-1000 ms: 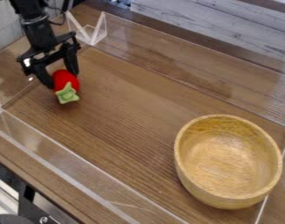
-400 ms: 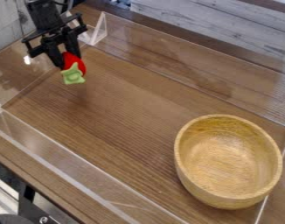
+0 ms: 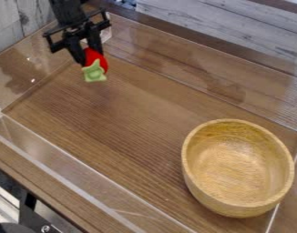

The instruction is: Move the red object to the right side of the table

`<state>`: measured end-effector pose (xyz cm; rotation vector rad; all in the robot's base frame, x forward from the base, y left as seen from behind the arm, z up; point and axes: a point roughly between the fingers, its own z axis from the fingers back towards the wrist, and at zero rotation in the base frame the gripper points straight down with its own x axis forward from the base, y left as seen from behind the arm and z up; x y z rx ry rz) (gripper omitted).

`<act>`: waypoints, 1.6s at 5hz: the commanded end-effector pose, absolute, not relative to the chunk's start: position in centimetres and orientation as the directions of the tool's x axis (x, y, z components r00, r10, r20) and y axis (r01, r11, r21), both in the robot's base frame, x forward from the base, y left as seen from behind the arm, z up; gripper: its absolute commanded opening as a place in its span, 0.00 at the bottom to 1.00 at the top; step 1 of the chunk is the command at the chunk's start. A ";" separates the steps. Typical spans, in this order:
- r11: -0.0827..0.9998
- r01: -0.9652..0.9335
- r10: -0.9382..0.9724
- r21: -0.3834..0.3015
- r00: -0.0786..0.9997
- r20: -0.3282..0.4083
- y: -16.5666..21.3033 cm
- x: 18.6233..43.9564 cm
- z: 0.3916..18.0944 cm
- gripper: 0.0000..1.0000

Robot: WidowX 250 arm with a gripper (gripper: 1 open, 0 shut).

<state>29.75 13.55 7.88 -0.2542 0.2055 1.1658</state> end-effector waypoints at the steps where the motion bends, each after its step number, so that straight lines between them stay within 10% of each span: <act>1: 0.396 -0.906 0.877 -0.147 0.421 -0.230 12.8 31.5 10.5 0.00; 8: 0.409 -0.901 0.862 -0.147 0.434 -0.260 8.1 33.1 10.4 0.00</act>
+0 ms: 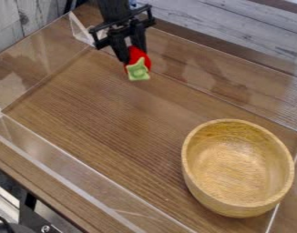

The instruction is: Move the red object to the right side of the table

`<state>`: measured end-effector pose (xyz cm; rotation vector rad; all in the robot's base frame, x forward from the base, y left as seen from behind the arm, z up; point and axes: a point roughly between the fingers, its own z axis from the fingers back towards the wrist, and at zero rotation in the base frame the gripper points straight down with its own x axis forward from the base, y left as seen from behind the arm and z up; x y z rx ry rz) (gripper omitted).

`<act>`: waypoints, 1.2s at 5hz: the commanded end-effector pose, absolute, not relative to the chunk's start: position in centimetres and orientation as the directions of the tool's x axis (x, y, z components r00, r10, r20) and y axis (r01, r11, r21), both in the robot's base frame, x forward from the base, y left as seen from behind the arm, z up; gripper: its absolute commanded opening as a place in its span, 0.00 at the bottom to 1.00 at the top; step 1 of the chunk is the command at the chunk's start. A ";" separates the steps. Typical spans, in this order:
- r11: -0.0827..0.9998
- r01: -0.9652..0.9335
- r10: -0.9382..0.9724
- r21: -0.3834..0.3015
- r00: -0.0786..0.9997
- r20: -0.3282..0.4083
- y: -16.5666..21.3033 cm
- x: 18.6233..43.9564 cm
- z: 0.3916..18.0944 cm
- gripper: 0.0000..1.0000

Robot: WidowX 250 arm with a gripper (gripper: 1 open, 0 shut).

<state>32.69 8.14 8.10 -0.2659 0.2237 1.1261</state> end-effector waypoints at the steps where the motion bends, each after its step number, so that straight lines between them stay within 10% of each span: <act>1: 0.394 -0.907 0.868 -0.149 0.421 -0.265 7.7 32.7 10.7 0.00; 6: 0.392 -0.905 0.871 -0.163 0.422 -0.250 5.1 33.1 10.8 0.00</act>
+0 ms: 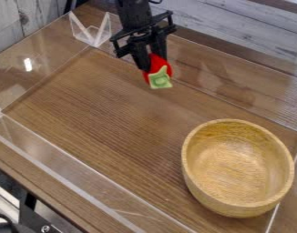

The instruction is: Move the red object to the right side of the table

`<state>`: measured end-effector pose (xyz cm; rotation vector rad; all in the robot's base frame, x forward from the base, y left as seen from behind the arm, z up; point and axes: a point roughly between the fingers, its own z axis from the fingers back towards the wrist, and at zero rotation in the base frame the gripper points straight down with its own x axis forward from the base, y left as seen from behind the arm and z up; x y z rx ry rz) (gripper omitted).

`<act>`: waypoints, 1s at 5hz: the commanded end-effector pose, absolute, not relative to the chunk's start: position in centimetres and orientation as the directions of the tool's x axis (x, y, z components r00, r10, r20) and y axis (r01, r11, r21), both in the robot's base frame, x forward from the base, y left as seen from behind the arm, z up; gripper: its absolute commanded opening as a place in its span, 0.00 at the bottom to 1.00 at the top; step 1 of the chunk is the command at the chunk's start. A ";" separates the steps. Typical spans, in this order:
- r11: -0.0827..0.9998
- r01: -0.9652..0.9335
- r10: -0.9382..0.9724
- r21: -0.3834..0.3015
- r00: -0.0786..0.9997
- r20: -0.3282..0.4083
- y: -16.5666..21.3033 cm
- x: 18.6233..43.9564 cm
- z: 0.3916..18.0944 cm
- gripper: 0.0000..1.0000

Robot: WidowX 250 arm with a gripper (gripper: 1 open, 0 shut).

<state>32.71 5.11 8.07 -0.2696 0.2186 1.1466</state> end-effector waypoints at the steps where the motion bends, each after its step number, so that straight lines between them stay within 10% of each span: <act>1: 0.439 -0.882 0.848 -0.172 0.470 -0.247 3.5 34.4 10.7 0.00; 5: 0.522 -0.839 0.815 -0.150 0.543 -0.203 -0.6 37.4 7.8 0.00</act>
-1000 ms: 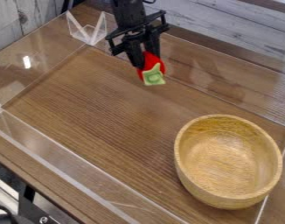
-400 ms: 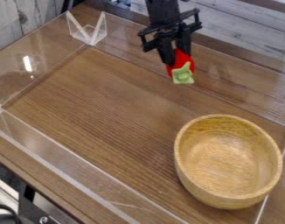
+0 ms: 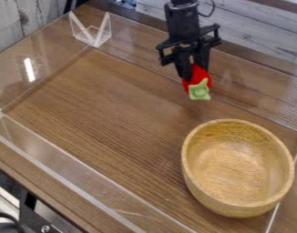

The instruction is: Move the red object to the right side of the table

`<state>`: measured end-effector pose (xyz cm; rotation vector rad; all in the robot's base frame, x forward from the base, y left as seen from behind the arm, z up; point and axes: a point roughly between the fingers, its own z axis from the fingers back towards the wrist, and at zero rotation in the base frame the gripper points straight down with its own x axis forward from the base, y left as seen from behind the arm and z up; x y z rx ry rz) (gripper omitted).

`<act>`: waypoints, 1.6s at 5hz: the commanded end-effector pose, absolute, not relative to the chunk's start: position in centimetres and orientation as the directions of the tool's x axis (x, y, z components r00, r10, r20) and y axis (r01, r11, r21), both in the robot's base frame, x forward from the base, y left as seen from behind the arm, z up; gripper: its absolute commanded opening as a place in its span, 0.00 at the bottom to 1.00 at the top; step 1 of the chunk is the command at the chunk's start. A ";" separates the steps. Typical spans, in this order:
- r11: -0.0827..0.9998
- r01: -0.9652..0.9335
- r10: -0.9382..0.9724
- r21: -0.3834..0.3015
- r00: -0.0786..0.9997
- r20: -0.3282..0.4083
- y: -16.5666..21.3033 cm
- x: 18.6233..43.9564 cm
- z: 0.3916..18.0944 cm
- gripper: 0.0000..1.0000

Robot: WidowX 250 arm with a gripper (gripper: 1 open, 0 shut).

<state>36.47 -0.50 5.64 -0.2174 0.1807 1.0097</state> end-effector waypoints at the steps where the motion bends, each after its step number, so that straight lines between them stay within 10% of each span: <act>1: 0.521 -0.841 0.818 -0.143 0.541 -0.196 -1.0 37.5 7.1 0.00; 4: 0.515 -0.846 0.827 -0.136 0.532 -0.181 -1.6 37.2 6.0 0.00; 5: 0.513 -0.848 0.830 -0.133 0.529 -0.178 -1.7 37.1 5.8 1.00; 6: 0.509 -0.851 0.833 -0.132 0.525 -0.175 -1.6 37.1 5.6 0.00; 7: 0.504 -0.853 0.835 -0.137 0.521 -0.174 -1.6 37.1 5.7 1.00; 8: 0.499 -0.855 0.838 -0.140 0.517 -0.174 -1.6 37.1 5.7 1.00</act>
